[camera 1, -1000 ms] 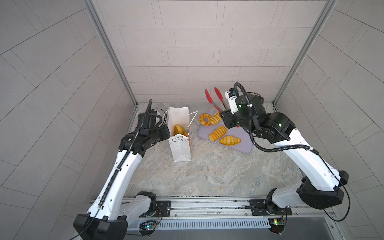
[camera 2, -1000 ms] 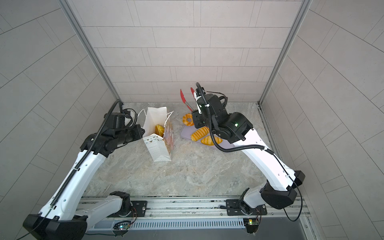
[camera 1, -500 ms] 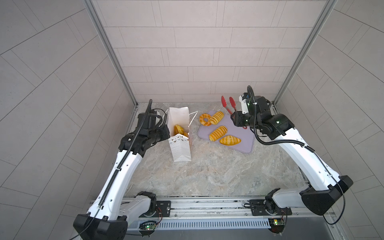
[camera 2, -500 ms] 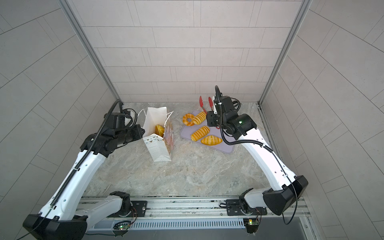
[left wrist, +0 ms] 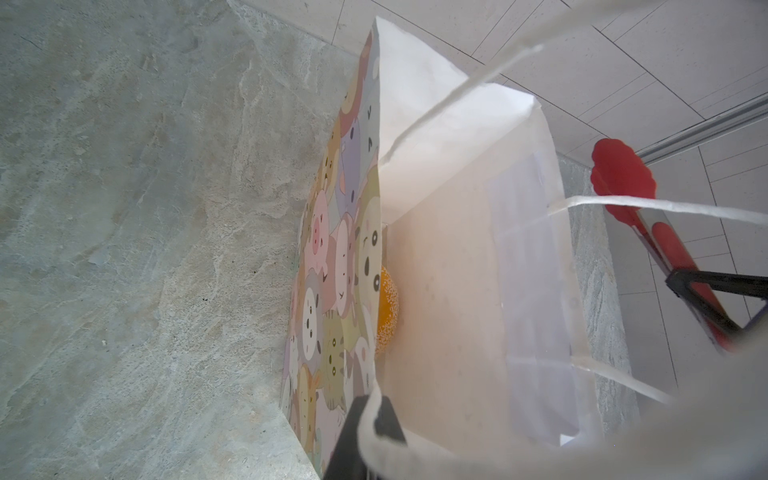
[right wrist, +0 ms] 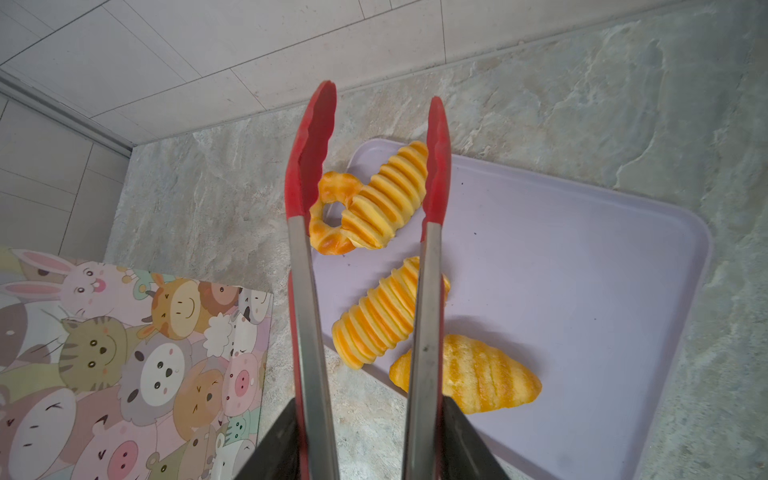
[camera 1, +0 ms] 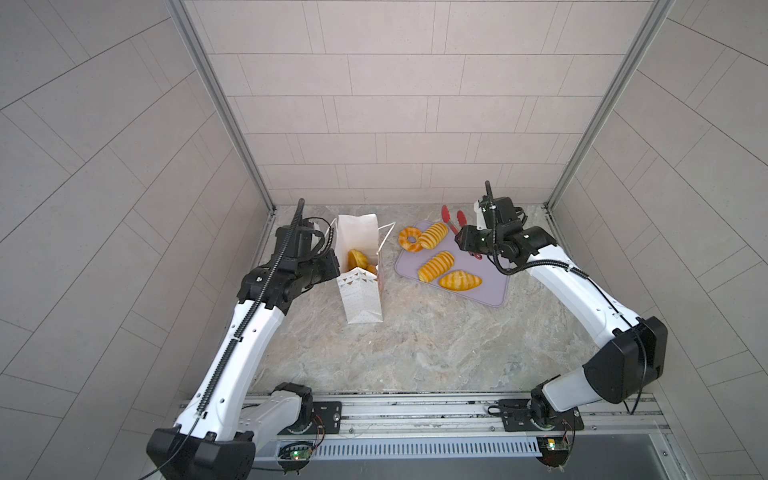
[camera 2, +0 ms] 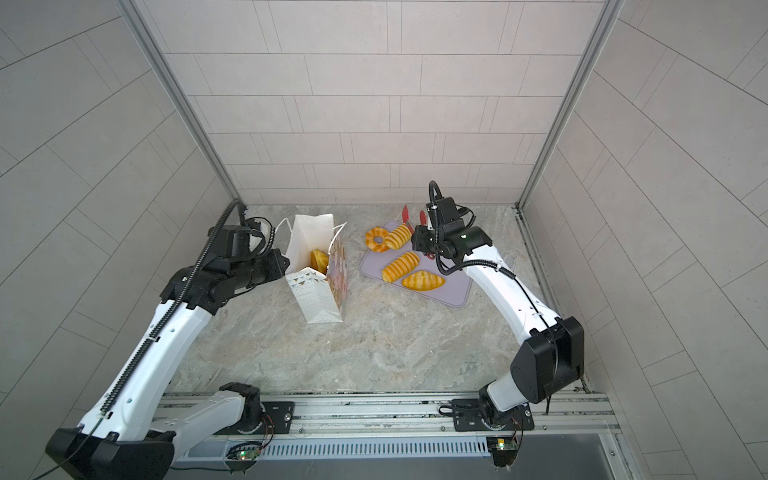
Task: Place the fake bread into the paper bag
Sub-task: 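Move the empty tongs back over the bread tray with the right gripper, then lower the tongs around the spiral bread farthest from the robot and pinch it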
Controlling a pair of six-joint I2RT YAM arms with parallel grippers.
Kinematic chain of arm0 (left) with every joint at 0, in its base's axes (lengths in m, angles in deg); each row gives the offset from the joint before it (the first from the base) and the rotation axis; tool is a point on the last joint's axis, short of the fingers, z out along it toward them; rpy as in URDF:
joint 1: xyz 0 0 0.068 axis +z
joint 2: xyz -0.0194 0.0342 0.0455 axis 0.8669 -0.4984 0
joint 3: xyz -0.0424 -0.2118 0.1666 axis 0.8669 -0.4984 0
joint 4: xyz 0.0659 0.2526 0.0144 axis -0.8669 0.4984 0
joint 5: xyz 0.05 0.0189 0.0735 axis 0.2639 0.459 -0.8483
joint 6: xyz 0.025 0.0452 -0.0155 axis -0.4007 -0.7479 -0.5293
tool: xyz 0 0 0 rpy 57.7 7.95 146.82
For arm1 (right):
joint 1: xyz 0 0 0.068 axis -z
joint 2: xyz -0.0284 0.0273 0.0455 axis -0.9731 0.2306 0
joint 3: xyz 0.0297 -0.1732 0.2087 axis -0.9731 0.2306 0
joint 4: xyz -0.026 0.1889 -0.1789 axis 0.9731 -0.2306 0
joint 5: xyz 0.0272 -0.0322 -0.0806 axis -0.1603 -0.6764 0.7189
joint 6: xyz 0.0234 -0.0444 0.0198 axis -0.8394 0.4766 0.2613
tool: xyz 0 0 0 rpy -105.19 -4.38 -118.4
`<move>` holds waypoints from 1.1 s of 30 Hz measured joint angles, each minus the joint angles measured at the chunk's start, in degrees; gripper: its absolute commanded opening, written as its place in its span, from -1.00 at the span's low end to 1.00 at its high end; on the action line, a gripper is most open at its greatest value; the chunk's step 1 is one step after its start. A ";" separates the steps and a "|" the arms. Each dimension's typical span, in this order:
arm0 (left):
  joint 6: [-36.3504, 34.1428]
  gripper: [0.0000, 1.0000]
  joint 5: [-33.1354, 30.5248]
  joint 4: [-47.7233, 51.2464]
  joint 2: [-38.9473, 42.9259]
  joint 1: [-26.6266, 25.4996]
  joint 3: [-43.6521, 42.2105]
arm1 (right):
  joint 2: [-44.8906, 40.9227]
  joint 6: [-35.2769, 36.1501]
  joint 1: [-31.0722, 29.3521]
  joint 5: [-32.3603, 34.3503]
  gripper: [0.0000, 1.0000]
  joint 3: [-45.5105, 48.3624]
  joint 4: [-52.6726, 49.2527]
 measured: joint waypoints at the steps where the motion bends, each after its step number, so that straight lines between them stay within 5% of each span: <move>1: 0.00 -0.77 0.00 0.00 0.00 0.00 0.00 | 0.59 -0.52 0.24 -0.50 -0.01 0.42 0.59; 33: -0.15 -0.77 0.02 -0.46 0.00 0.00 -0.48 | 14.71 -8.87 0.74 -3.37 0.11 0.57 8.09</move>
